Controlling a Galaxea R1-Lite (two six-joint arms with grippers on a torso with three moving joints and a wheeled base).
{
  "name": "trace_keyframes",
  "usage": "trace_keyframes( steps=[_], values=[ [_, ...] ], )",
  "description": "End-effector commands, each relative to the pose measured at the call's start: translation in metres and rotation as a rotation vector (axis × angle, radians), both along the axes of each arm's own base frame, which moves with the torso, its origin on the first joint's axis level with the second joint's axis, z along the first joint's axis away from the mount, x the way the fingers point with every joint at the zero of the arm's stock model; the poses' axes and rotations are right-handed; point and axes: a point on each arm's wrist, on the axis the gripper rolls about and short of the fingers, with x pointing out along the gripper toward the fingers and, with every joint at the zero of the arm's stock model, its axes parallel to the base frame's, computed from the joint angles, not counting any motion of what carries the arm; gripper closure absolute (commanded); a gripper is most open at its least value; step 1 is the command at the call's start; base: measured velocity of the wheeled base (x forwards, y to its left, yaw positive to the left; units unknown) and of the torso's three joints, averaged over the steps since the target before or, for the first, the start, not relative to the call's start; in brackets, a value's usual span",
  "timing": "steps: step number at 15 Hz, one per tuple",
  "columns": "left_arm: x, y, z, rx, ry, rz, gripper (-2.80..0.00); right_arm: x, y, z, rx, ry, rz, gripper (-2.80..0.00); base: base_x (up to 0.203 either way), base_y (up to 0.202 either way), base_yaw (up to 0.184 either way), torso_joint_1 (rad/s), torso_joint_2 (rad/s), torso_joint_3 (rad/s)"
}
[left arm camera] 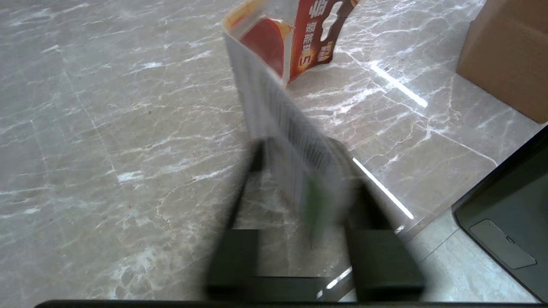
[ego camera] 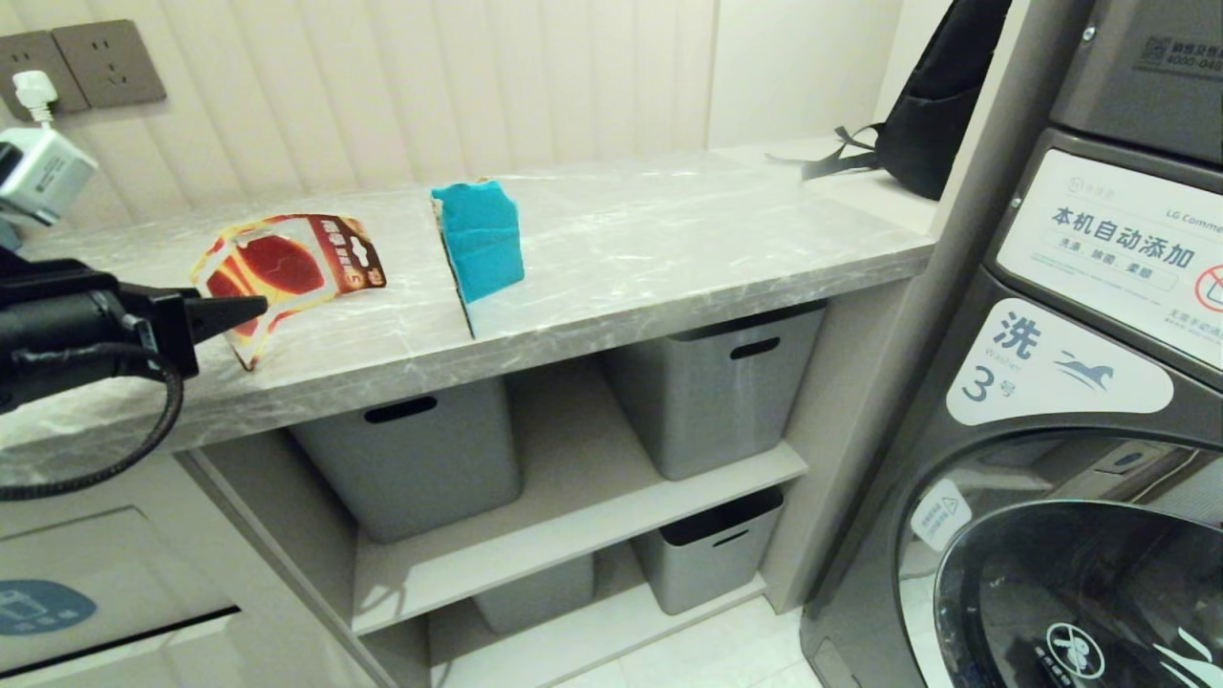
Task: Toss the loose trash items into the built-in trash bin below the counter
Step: Pick up the garbage
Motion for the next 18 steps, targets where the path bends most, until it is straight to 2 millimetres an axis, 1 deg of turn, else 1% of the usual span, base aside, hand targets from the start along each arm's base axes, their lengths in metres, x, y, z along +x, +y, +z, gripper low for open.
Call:
trace_keyframes(
  steps=[1, 6, 8, 10, 12, 14, 18],
  values=[
    [-0.002, 0.0, -0.001, 0.001, 0.0, -0.002, 0.0, 0.0, 0.0, 0.0, -0.001, -0.001, 0.001, 0.0, 0.0, 0.0, 0.0, 0.0, 0.0, 0.0],
    [-0.004, 0.0, -0.004, 0.001, 0.009, -0.001, 0.0, 0.0, 0.0, 0.0, -0.001, -0.001, 0.001, 0.0, 0.0, 0.0, 0.0, 0.0, 0.0, 0.0],
    [-0.009, 0.001, -0.001, 0.002, -0.008, 0.007, 0.0, 0.0, 0.0, 0.0, -0.001, -0.001, 0.001, 0.0, 0.0, 0.0, 0.0, 0.0, 0.0, 0.0],
    [-0.019, 0.003, 0.003, -0.018, -0.029, 0.041, 0.0, 0.0, 0.0, 0.0, -0.001, -0.001, 0.001, 0.0, 0.0, 0.0, 0.0, 0.0, 0.0, 0.0],
    [-0.026, 0.004, 0.001, -0.062, -0.034, 0.055, 0.0, 0.0, 0.0, 0.0, -0.001, -0.001, 0.001, 0.0, 0.0, 0.0, 0.0, 0.0, 0.0, 0.0],
    [-0.033, 0.005, 0.005, -0.081, -0.063, 0.066, 0.0, 0.0, 0.0, 0.0, -0.001, -0.001, 0.001, 0.0, 0.0, 0.0, 0.0, 0.0, 0.0, 0.0],
    [-0.063, 0.006, 0.013, -0.081, -0.13, 0.08, 0.0, 0.0, 0.0, 0.0, -0.001, -0.001, 0.001, 0.0, 0.0, 0.0, 0.0, 0.0, 0.0, 0.0]
  ],
)
